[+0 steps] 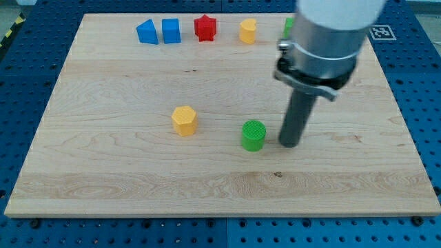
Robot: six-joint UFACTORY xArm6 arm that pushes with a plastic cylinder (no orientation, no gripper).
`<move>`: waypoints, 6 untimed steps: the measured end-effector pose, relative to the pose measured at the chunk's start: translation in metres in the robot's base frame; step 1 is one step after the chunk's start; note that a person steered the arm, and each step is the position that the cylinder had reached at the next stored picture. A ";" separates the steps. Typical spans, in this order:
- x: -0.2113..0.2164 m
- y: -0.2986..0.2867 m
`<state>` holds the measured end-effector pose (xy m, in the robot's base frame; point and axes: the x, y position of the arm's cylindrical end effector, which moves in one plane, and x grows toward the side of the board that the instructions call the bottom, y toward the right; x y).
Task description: Move the green circle bottom left to the yellow hexagon
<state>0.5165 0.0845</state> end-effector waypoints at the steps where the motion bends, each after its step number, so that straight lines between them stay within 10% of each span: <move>1: 0.000 -0.030; 6: 0.000 -0.215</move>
